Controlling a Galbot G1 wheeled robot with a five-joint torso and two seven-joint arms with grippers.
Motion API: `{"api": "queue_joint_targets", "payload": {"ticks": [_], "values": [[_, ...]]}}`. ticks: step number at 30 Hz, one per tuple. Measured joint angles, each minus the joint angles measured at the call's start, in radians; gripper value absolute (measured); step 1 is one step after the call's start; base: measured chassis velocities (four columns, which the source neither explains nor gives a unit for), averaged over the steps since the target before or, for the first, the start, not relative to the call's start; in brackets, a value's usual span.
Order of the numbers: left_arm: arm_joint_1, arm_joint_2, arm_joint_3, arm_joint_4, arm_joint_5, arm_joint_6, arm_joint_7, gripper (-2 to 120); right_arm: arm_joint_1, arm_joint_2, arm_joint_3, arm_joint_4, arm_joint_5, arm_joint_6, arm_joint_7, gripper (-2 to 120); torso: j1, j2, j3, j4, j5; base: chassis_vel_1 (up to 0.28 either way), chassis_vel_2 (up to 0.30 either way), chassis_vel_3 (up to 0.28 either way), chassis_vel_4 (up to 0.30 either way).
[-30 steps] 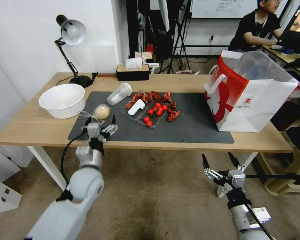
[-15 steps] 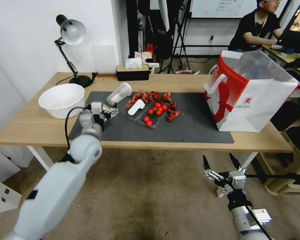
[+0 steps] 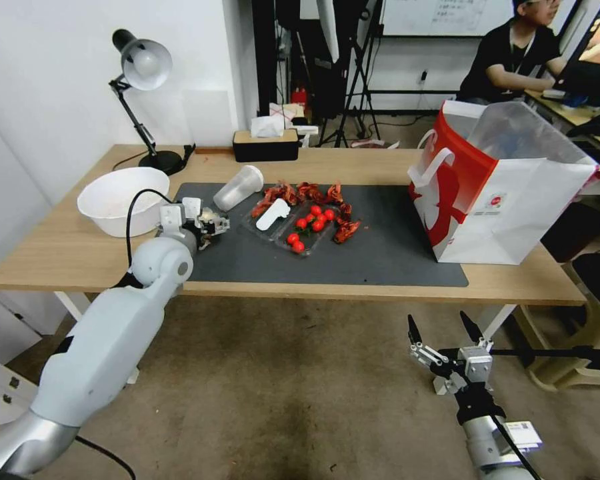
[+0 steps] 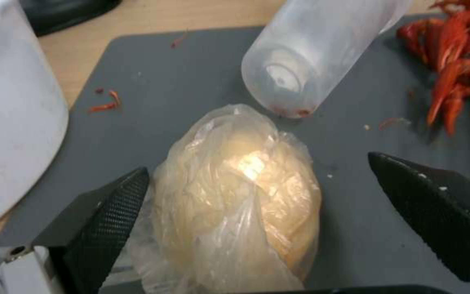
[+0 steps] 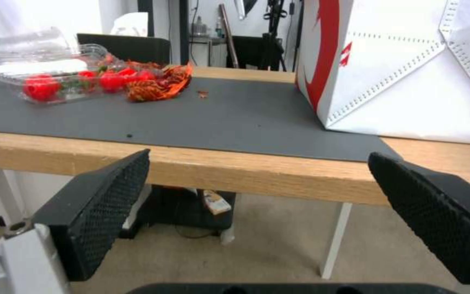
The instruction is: Pick up the trash from the table and place it into the takeout bag.
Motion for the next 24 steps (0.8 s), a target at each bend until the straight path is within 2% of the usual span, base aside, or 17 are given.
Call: {"api": "queue_joint_targets", "payload": {"ticks": [12, 14, 16, 17, 19, 20, 23, 24], "values": [[-0.034, -0.003, 0.019, 0.04, -0.01, 0.027, -0.014, 99, -0.005, -0.001, 0.005, 0.0, -0.001, 0.005, 0.001, 100, 0.0, 0.0, 0.0, 0.0, 0.0001, 0.0, 0.0, 0.0, 0.0], [-0.034, -0.003, 0.022, 0.042, -0.009, 0.027, -0.016, 95, -0.004, -0.001, 0.005, 0.0, -0.001, 0.006, 0.001, 100, 0.0, 0.0, 0.0, 0.0001, 0.0, 0.0, 0.0, 0.0, 0.0], [-0.032, -0.001, 0.025, 0.042, -0.006, 0.026, -0.016, 86, -0.004, 0.0, 0.004, 0.0, -0.001, 0.006, 0.001, 100, 0.0, 0.0, 0.0, -0.0001, 0.0001, 0.0, 0.0, 0.0, 0.0], [-0.032, -0.001, 0.025, 0.042, -0.006, 0.026, -0.016, 86, -0.004, 0.0, 0.004, 0.0, -0.001, 0.006, 0.001, 100, 0.0, 0.0, 0.0, -0.0001, 0.0001, 0.0, 0.0, 0.0, 0.0], [-0.026, 0.004, 0.026, 0.039, -0.005, 0.024, -0.016, 74, -0.004, 0.002, 0.003, 0.0, -0.001, 0.006, 0.001, 100, 0.0, 0.0, 0.0, 0.0001, -0.0002, 0.0, 0.0, 0.0, 0.0], [-0.026, 0.004, 0.026, 0.039, -0.005, 0.024, -0.016, 74, -0.004, 0.002, 0.003, 0.0, -0.001, 0.006, 0.001, 100, 0.0, 0.0, 0.0, 0.0001, -0.0002, 0.0, 0.0, 0.0, 0.0], [-0.021, 0.008, 0.027, 0.037, -0.003, 0.021, -0.015, 61, -0.005, 0.003, 0.002, 0.0, -0.002, 0.006, 0.001, 100, 0.0, 0.0, 0.0, 0.0001, 0.0, 0.0, 0.0, 0.0, 0.0], [-0.021, 0.008, 0.027, 0.037, -0.003, 0.021, -0.015, 61, -0.005, 0.003, 0.002, 0.0, -0.002, 0.006, 0.001, 100, 0.0, 0.0, 0.0, 0.0001, 0.0, 0.0, 0.0, 0.0, 0.0]]}}
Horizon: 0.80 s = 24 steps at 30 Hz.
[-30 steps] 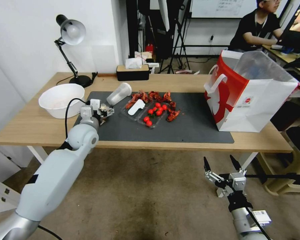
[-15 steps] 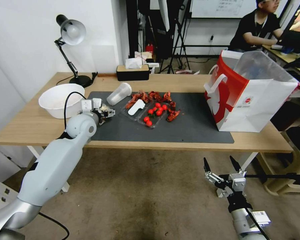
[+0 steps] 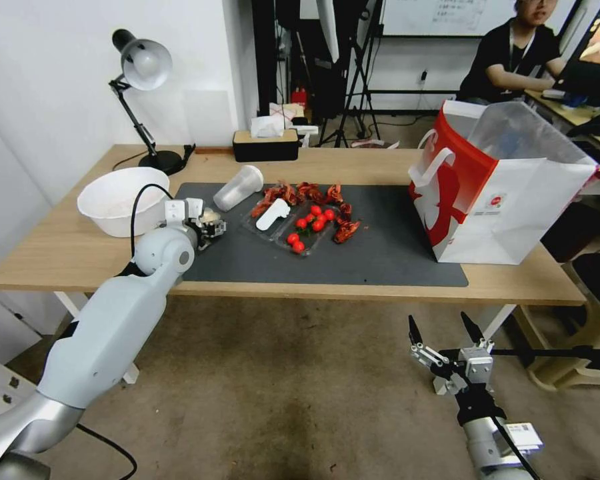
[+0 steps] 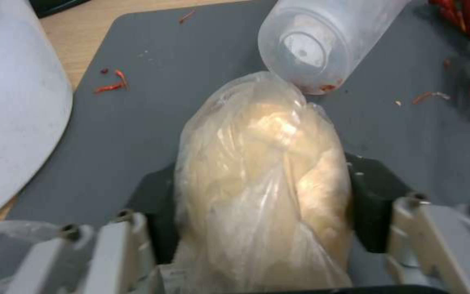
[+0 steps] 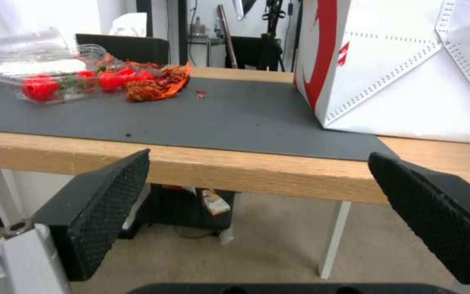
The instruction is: Pick up the trash from the table and place it into the takeout bag.
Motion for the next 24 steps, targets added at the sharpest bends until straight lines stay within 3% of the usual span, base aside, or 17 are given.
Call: {"api": "queue_joint_targets", "payload": {"ticks": [3, 8, 11, 18, 21, 23, 24], "values": [[0.004, 0.002, 0.0, -0.003, 0.0, -0.007, 0.0, 46, -0.002, 0.002, -0.001, 0.0, -0.003, 0.001, 0.0, 100, 0.0, 0.0, 0.0, 0.0, 0.0, 0.0, 0.0, 0.0, 0.0], [0.008, 0.004, -0.001, -0.006, 0.001, -0.012, 0.0, 34, -0.003, 0.002, -0.001, 0.0, -0.003, 0.001, 0.0, 100, 0.0, 0.0, 0.0, -0.0001, 0.0, 0.0, 0.0, 0.0, 0.0], [0.016, 0.013, -0.008, -0.03, -0.017, -0.022, 0.0, 17, -0.005, 0.002, -0.001, 0.002, -0.005, 0.002, 0.0, 100, 0.0, 0.0, 0.0, 0.0, -0.0001, 0.0, 0.0, 0.0, 0.0], [0.009, 0.028, -0.024, -0.084, -0.064, -0.039, 0.002, 9, -0.005, 0.006, -0.006, 0.008, -0.019, -0.001, 0.005, 100, 0.0, 0.0, 0.0, -0.0001, 0.0, 0.0, 0.0, 0.0, 0.0], [0.01, 0.034, -0.047, -0.123, -0.067, -0.068, 0.05, 9, -0.006, 0.012, -0.008, 0.009, -0.019, 0.002, 0.005, 100, 0.0, 0.0, 0.0, 0.0, 0.0, 0.0, 0.0, 0.0, 0.0], [0.011, 0.033, -0.06, -0.139, -0.07, -0.151, 0.142, 9, -0.007, 0.016, -0.009, 0.006, -0.019, 0.004, 0.006, 100, 0.0, 0.0, 0.0, 0.0, 0.0002, 0.0, 0.0, 0.0, 0.0], [0.01, 0.029, -0.06, -0.128, -0.074, -0.222, 0.225, 9, -0.007, 0.017, -0.009, 0.004, -0.019, 0.005, 0.006, 100, 0.0, 0.0, 0.0, 0.0, 0.0, 0.0, 0.0, 0.0, 0.0]]}}
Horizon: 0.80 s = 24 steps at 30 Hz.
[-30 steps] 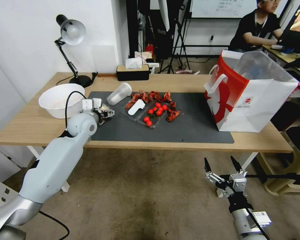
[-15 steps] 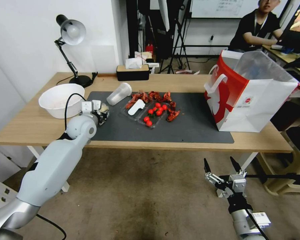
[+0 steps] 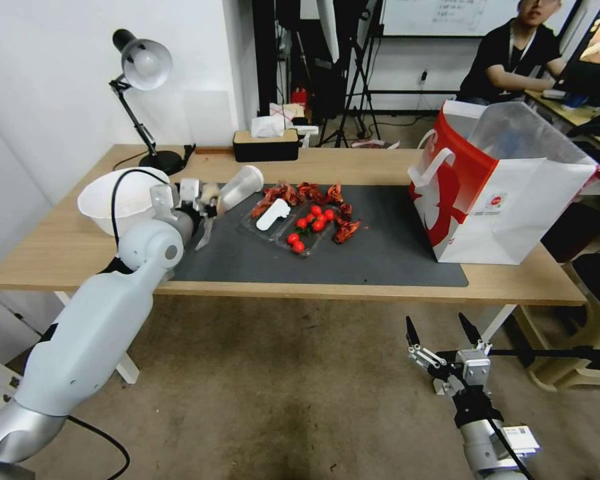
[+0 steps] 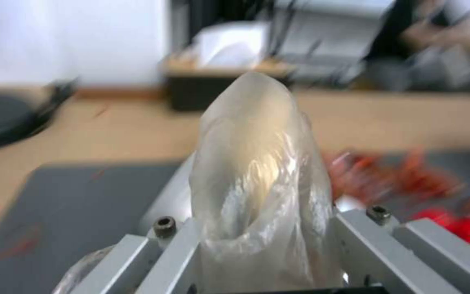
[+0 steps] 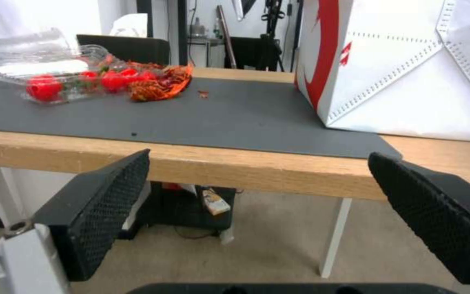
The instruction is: Pick up the trash from the table and place it into the takeout bag.
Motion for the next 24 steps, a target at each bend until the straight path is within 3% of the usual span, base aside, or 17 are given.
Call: {"api": "queue_joint_targets", "payload": {"ticks": [1, 2, 3, 5, 6, 7, 8, 9, 10, 13, 14, 15, 17, 19, 24], "values": [[-0.007, -0.007, 0.004, 0.031, -0.005, -0.094, 0.127, 9, -0.001, 0.001, 0.0, -0.001, 0.0, 0.0, 0.001, 100, 0.0, 0.0, 0.0, 0.0001, 0.0, 0.0, 0.0, 0.0, 0.0], [-0.007, -0.007, 0.004, 0.031, -0.005, -0.094, 0.127, 9, -0.001, 0.001, 0.0, -0.001, 0.0, 0.0, 0.001, 100, 0.0, 0.0, 0.0, 0.0001, 0.0, 0.0, 0.0, 0.0, 0.0], [-0.013, -0.011, 0.006, 0.049, -0.013, -0.133, 0.198, 9, -0.001, 0.001, 0.0, -0.002, 0.0, 0.0, 0.001, 100, 0.0, 0.0, 0.0, 0.0002, -0.0001, 0.0, 0.0, 0.0, 0.0], [-0.038, -0.027, 0.016, 0.109, -0.063, -0.268, 0.434, 9, 0.0, 0.004, -0.001, -0.006, 0.0, -0.001, 0.001, 100, 0.0, 0.0, 0.0, -0.0002, 0.0, 0.0, 0.0, 0.0, 0.0], [-0.038, -0.027, 0.016, 0.109, -0.063, -0.268, 0.434, 9, 0.0, 0.004, -0.001, -0.006, 0.0, -0.001, 0.001, 100, 0.0, 0.0, 0.0, -0.0002, 0.0, 0.0, 0.0, 0.0, 0.0], [-0.048, -0.033, 0.019, 0.127, -0.082, -0.303, 0.498, 9, 0.0, 0.006, -0.003, -0.007, 0.0, -0.001, 0.001, 100, 0.0, 0.0, 0.0, -0.0002, 0.0, 0.0, 0.0, 0.0, 0.0], [-0.068, -0.048, 0.024, 0.159, -0.113, -0.344, 0.62, 9, 0.0, 0.01, -0.004, -0.007, -0.002, -0.001, 0.001, 100, 0.0, 0.0, 0.0, -0.0001, 0.0001, 0.0, 0.0, 0.0, 0.0], [-0.082, -0.058, 0.028, 0.178, -0.127, -0.364, 0.688, 9, 0.0, 0.011, -0.005, -0.007, -0.003, -0.002, 0.001, 100, 0.0, 0.0, 0.0, 0.0, 0.0001, 0.0, 0.0, 0.0, 0.0], [-0.082, -0.058, 0.028, 0.178, -0.127, -0.364, 0.688, 9, 0.0, 0.011, -0.005, -0.007, -0.003, -0.002, 0.001, 100, 0.0, 0.0, 0.0, 0.0, 0.0001, 0.0, 0.0, 0.0, 0.0], [-0.114, -0.081, 0.043, 0.215, -0.146, -0.395, 0.83, 7, -0.002, 0.011, -0.006, -0.006, -0.005, -0.003, 0.001, 100, 0.0, 0.0, 0.0, -0.0001, 0.0, 0.0, 0.0, 0.0, 0.0], [-0.114, -0.081, 0.043, 0.215, -0.146, -0.395, 0.83, 7, -0.002, 0.011, -0.006, -0.006, -0.005, -0.003, 0.001, 100, 0.0, 0.0, 0.0, -0.0001, 0.0, 0.0, 0.0, 0.0, 0.0], [-0.129, -0.09, 0.053, 0.226, -0.148, -0.4, 0.883, 7, -0.002, 0.011, -0.004, -0.006, -0.005, -0.003, 0.001, 100, 0.0, 0.0, 0.0, 0.0, 0.0001, 0.0, 0.0, 0.0, 0.0], [-0.138, -0.094, 0.058, 0.233, -0.148, -0.401, 0.907, 7, -0.003, 0.011, -0.004, -0.005, -0.005, -0.004, 0.001, 100, 0.0, 0.0, 0.0, 0.0, 0.0002, 0.0, 0.0, 0.0, 0.0], [-0.174, -0.114, 0.085, 0.261, -0.142, -0.402, 0.989, 7, -0.005, 0.011, -0.001, -0.003, -0.005, -0.004, 0.001, 100, 0.0, 0.0, 0.0, 0.0, 0.0, 0.0, 0.0, 0.0, 0.0], [-0.263, -0.16, 0.156, 0.319, -0.118, -0.4, 1.043, 7, -0.011, 0.015, 0.004, -0.001, -0.005, -0.003, 0.001, 100, 0.0, 0.0, 0.0, -0.0002, 0.0001, 0.0, 0.0, 0.0, 0.0]]}}
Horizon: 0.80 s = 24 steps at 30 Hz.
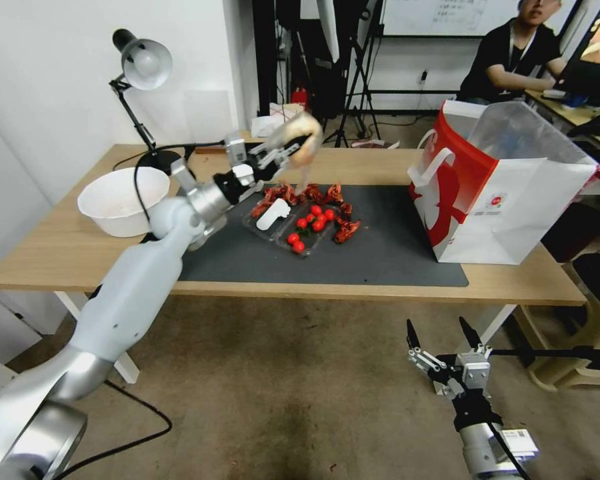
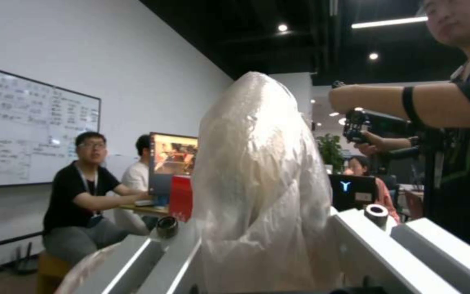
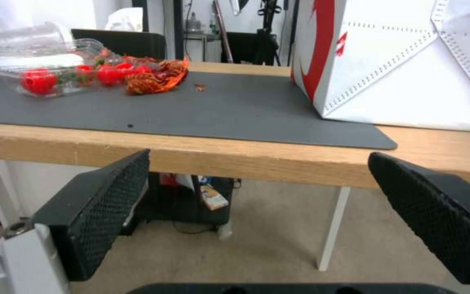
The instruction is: Pick up the trash from the table and place it into the takeout bag.
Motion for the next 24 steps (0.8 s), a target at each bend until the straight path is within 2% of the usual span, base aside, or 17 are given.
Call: {"api": "queue_joint_targets", "payload": {"ticks": [5, 11, 17, 24], "values": [[-0.076, -0.06, 0.064, 0.063, 0.003, 0.005, 0.006, 7, -0.008, 0.006, 0.003, 0.005, -0.001, 0.003, 0.0, 100, 0.0, 0.0, 0.0, 0.0003, -0.0001, 0.0, 0.0, 0.0, 0.0], [-0.192, -0.174, 0.124, 0.185, 0.029, 0.028, 0.016, 7, -0.019, 0.015, 0.004, 0.012, -0.012, 0.006, 0.0, 100, 0.0, 0.0, 0.0, 0.0, 0.0001, 0.0, 0.0, 0.0, 0.0], [-0.257, -0.235, 0.166, 0.243, 0.03, 0.031, 0.013, 7, -0.02, 0.021, 0.001, 0.013, -0.018, 0.008, -0.001, 100, 0.0, 0.0, 0.0, 0.0003, 0.0003, 0.0, 0.0, 0.0, 0.0], [-0.349, -0.313, 0.221, 0.32, 0.035, 0.03, -0.025, 7, -0.023, 0.023, 0.003, 0.021, -0.019, 0.014, 0.0, 100, 0.0, 0.0, 0.0, 0.0002, 0.0002, 0.0, 0.0, 0.0, 0.0]]}}
